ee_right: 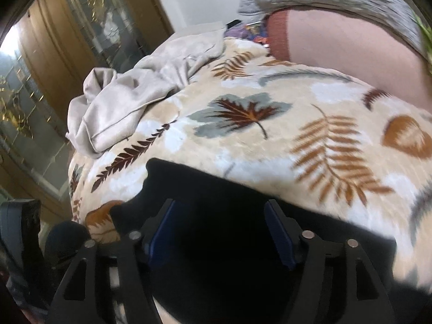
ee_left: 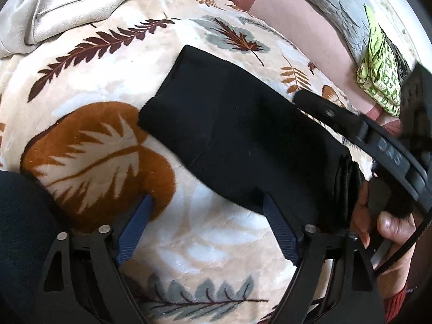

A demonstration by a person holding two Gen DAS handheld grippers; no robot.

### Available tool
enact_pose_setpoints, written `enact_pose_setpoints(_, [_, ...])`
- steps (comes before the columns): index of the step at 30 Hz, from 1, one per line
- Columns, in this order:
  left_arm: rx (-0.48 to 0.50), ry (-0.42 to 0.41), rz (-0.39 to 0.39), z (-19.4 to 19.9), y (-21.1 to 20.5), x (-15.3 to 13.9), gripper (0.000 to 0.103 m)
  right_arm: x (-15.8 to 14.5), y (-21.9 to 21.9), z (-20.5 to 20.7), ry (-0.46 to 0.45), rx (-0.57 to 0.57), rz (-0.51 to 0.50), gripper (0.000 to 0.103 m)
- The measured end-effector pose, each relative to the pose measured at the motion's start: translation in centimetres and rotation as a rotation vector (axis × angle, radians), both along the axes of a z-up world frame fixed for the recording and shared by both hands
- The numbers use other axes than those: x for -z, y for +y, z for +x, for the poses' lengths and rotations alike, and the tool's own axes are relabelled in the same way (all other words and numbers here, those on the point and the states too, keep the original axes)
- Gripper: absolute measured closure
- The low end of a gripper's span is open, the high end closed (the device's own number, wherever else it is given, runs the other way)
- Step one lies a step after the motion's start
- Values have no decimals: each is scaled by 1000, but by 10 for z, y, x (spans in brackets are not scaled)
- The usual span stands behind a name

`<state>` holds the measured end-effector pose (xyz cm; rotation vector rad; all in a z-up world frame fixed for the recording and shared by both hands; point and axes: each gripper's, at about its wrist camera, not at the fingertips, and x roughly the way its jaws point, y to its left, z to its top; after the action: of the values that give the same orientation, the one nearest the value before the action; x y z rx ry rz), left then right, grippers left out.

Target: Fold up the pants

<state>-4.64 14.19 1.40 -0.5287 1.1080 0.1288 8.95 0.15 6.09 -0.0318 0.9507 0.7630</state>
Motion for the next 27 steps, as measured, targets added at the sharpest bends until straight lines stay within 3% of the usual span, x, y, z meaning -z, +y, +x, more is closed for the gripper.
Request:
enact_pose_setpoints(6, [-17,-12,-24,10,1,2,5,13,42,20,30,-108,-54,30])
enact_pose_setpoints(12, [-22,-47,-20,18,4,3,4,35,79,30,9,-183,-139,25])
enact_pose_setpoints(13, [-22,-55,-17,19,5,3,9,41,82,31,17,-186,-141,27])
enact_pose_setpoints(14, [-25,-70,-5,19,6,1,16,43,83,31,26,-186,-131,39])
enact_pose_setpoints(15, [-20,-79,6,19,6,-1,44,42,81,30,36,-191,-105,52])
enact_pose_setpoints(16, [-6,-80,8,20,6,-2,73,39,78,30,56,-196,-66,76])
enact_pose_setpoints(18, [15,-85,10,21,7,-8,80,24,68,27,37,-167,-28,98])
enact_pose_setpoints(19, [26,-106,14,20,6,-14,84,13,59,26,8,-146,-11,99])
enact_pose_setpoints(22, [90,-238,92,9,-11,-52,85,-28,21,20,-58,-76,102,99])
enact_pose_setpoints(24, [173,-355,158,-2,-38,-83,85,-54,-18,13,-100,-11,181,99])
enact_pose_setpoints(27, [303,-447,208,-11,-81,-104,85,-74,-78,-1,-138,87,253,99])
